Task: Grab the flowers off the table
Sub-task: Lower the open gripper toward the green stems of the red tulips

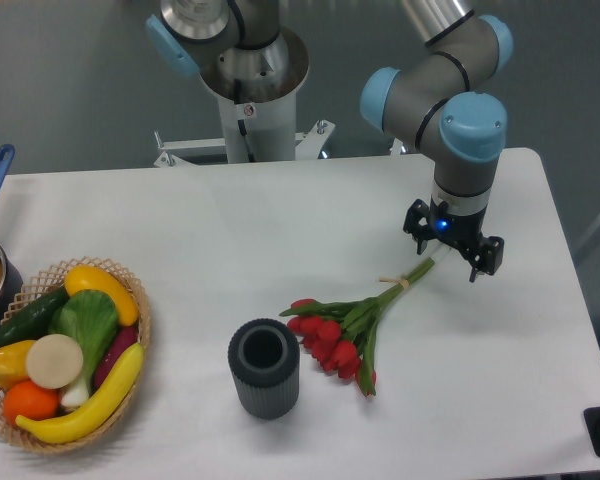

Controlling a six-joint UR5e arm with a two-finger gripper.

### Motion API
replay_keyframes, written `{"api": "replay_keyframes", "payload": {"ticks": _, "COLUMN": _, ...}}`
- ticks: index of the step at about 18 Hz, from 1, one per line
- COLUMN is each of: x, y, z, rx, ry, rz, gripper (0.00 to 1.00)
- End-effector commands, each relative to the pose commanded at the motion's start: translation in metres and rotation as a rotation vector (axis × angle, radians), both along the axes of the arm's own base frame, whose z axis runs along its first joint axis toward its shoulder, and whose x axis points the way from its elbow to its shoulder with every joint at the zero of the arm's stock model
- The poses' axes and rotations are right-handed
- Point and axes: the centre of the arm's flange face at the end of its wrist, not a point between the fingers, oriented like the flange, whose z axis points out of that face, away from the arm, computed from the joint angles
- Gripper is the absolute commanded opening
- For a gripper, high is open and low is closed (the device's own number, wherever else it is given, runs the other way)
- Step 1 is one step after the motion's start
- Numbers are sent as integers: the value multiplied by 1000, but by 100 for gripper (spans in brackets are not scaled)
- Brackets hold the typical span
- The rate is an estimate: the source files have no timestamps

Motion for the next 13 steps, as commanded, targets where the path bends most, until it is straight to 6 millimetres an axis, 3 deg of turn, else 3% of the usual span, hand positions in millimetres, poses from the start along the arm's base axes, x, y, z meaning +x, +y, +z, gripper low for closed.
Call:
{"api": "replay_keyframes", "payload": {"ticks": 9, "x": 31, "y": 27, "z": -4, "rx": 10, "ry": -8, "rz": -10, "gripper": 100}}
{"api": "replay_keyframes", "payload": {"ticks": 10, "x": 38, "y": 31, "z": -18, "rx": 0, "ry": -30, "rz": -20, "gripper": 100}}
{"api": "replay_keyframes", "payload": {"ticks": 13, "x": 55, "y": 17, "z": -45, "rx": -18, "ry": -71, "rz": 0, "gripper": 100}}
